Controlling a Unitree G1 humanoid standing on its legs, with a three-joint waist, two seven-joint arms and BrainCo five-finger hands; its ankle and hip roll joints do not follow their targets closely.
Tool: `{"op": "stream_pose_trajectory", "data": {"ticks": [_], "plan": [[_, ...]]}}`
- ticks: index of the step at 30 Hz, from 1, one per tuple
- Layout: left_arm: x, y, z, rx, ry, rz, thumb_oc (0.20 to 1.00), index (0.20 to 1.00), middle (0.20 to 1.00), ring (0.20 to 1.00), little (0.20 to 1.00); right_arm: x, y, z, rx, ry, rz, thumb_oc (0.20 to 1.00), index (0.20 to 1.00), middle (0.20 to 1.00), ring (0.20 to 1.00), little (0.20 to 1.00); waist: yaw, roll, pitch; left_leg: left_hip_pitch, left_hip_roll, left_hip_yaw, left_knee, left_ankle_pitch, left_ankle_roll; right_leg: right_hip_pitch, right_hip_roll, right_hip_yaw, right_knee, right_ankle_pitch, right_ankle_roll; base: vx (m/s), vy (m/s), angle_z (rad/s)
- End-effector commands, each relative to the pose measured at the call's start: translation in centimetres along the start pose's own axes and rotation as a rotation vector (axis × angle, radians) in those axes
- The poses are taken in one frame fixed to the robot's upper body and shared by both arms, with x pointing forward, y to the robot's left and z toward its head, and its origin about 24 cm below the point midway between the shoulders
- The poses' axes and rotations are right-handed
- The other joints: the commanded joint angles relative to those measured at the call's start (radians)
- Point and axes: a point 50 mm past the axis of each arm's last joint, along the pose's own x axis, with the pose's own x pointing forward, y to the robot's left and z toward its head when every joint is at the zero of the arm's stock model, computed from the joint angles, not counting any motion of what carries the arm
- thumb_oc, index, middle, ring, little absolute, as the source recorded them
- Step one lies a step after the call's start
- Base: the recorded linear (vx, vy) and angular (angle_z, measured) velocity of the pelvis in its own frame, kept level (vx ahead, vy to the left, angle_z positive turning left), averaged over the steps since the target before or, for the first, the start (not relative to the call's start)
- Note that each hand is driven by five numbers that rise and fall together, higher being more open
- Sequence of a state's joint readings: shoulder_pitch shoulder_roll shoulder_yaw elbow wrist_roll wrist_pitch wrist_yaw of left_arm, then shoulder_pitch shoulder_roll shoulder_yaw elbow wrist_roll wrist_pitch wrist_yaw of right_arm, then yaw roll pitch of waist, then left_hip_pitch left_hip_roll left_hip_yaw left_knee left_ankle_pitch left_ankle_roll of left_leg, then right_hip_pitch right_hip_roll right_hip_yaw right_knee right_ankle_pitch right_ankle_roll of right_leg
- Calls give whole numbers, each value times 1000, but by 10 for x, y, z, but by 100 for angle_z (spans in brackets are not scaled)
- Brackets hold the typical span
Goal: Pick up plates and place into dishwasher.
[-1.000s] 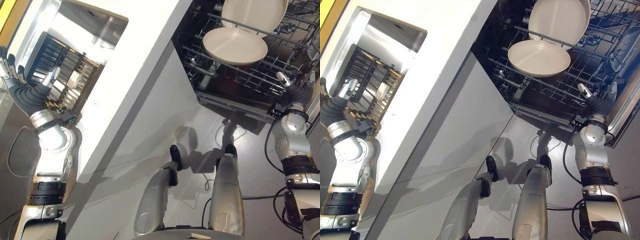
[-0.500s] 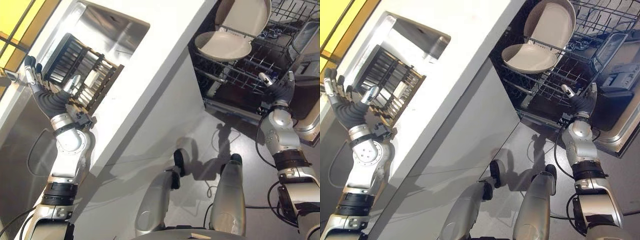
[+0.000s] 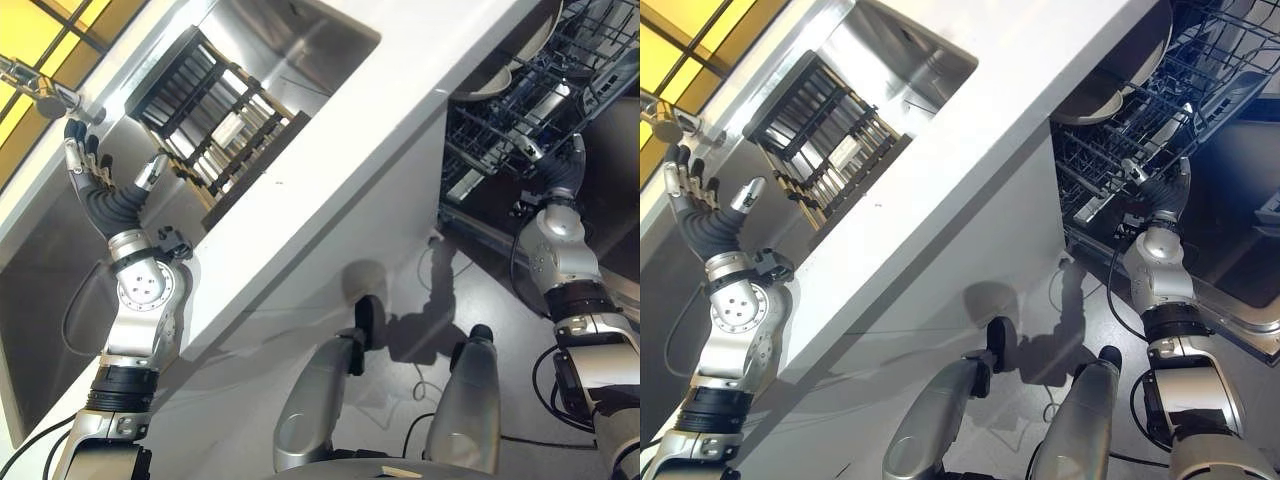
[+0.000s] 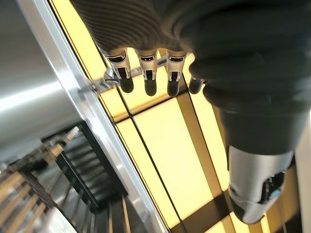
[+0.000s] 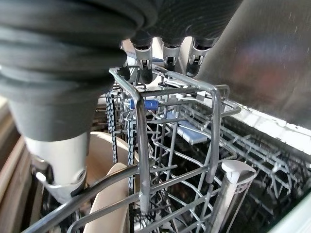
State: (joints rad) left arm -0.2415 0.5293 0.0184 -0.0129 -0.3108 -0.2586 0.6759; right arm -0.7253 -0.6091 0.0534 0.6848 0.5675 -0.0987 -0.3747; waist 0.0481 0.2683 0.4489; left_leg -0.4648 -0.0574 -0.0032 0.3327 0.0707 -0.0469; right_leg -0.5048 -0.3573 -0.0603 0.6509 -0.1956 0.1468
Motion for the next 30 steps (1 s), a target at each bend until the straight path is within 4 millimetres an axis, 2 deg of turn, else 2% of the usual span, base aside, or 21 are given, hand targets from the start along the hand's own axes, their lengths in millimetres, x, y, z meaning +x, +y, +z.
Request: {"op": "stream_pose_trajectory", "data": {"ticks": [1, 5, 12, 15, 16, 17, 18, 22, 23, 27, 30], "plan": [[5, 4, 6, -1, -36, -7, 1000, 1000, 1000, 1000, 1000, -2, 86, 120, 164, -441, 378, 1000, 1000, 1000, 1000, 1000, 70, -15, 47, -36, 9, -24, 241, -246, -17, 60, -106, 44, -231, 203, -16, 34, -27, 20], [4, 5, 5, -3, -28, -28, 1000, 1000, 1000, 1000, 1000, -1, 92, 123, 157, -442, 396, 1000, 1000, 1000, 1000, 1000, 88, -12, 31, -24, 4, -26, 235, -245, -19, 90, -119, 21, -244, 206, -16, 48, -20, 15], [3, 10, 3, 7, -13, -47, 1000, 1000, 1000, 1000, 1000, -1, 90, 124, 238, -444, 494, 1000, 1000, 1000, 1000, 1000, 112, -23, -2, -6, -8, -32, 231, -241, -20, 152, -133, -12, -278, 218, -20, 40, -28, 15], [4, 12, 3, 9, -20, -68, 1000, 1000, 1000, 1000, 1000, -3, 91, 118, 288, -426, 578, 1000, 1000, 1000, 1000, 1000, 120, -30, -20, 6, -6, -34, 235, -254, -21, 186, -136, -29, -288, 211, -17, 15, -62, 10], [4, 12, 3, 9, -23, -71, 1000, 1000, 1000, 1000, 1000, -4, 90, 116, 289, -421, 591, 1000, 1000, 1000, 1000, 1000, 119, -34, -25, 8, -10, -33, 227, -243, -20, 193, -139, -34, -300, 224, -17, 52, -27, 13], [4, 13, 3, 9, -21, -74, 1000, 1000, 1000, 1000, 1000, -3, 87, 110, 273, -409, 587, 1000, 1000, 1000, 1000, 1000, 121, -36, -33, 18, -7, -33, 234, -258, -21, 211, -140, -39, -299, 214, -16, 14, -7, 12], [4, 14, 3, 7, -21, -74, 1000, 1000, 1000, 1000, 1000, -3, 87, 108, 264, -403, 580, 1000, 1000, 1000, 1000, 1000, 120, -39, -37, 19, -9, -32, 225, -246, -21, 215, -143, -42, -311, 226, -16, 50, -7, 13], [2, 16, 0, 8, -1, -92, 1000, 1000, 1000, 1000, 1000, 1, 72, 89, 223, -352, 501, 1000, 1000, 1000, 1000, 1000, 118, -57, -63, 49, -6, -28, 223, -259, -21, 265, -147, -52, -338, 232, -17, 48, 6, 8], [1, 16, -2, 13, 6, -99, 1000, 1000, 1000, 1000, 1000, 3, 64, 81, 212, -326, 449, 1000, 1000, 1000, 1000, 1000, 113, -68, -72, 59, -3, -28, 225, -267, -21, 279, -147, -52, -343, 234, -17, 55, 17, 4], [0, 14, -4, 16, 14, -110, 1000, 1000, 1000, 1000, 1000, 7, 45, 70, 193, -299, 328, 1000, 1000, 1000, 1000, 1000, 99, -93, -78, 71, 6, -30, 245, -288, -19, 296, -140, -42, -355, 243, -15, 8, 18, 15], [0, 14, -5, 17, 17, -109, 1000, 1000, 1000, 1000, 1000, 7, 42, 68, 199, -293, 315, 1000, 1000, 1000, 1000, 1000, 97, -97, -77, 70, 8, -28, 256, -295, -18, 296, -136, -35, -355, 246, -14, -21, 5, 7]]}}
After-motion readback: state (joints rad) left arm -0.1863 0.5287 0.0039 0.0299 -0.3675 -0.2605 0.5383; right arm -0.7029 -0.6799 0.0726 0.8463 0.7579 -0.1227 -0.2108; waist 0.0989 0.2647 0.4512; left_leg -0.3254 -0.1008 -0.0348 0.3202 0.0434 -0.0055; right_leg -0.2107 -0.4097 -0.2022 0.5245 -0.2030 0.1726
